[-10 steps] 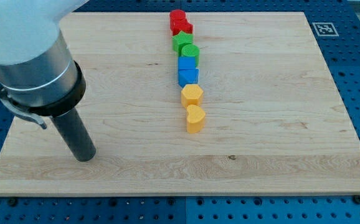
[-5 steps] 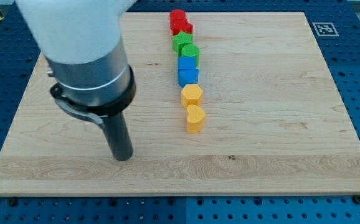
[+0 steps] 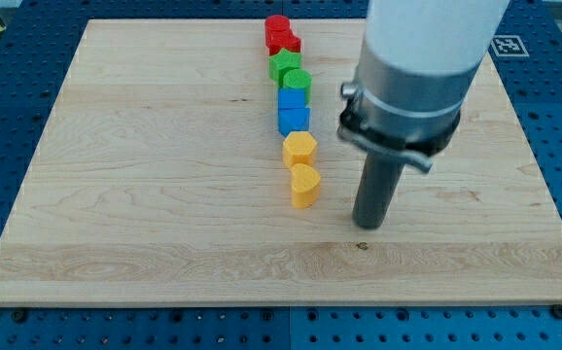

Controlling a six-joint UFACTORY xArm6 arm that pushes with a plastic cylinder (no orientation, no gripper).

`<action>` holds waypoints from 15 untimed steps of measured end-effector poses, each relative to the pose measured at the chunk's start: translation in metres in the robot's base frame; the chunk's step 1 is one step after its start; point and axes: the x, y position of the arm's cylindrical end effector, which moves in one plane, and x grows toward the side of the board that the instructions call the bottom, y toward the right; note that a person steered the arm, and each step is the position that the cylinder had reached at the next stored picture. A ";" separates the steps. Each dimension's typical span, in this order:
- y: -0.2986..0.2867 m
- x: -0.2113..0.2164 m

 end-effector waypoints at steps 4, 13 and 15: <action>-0.002 -0.257; -0.067 -0.251; -0.067 -0.225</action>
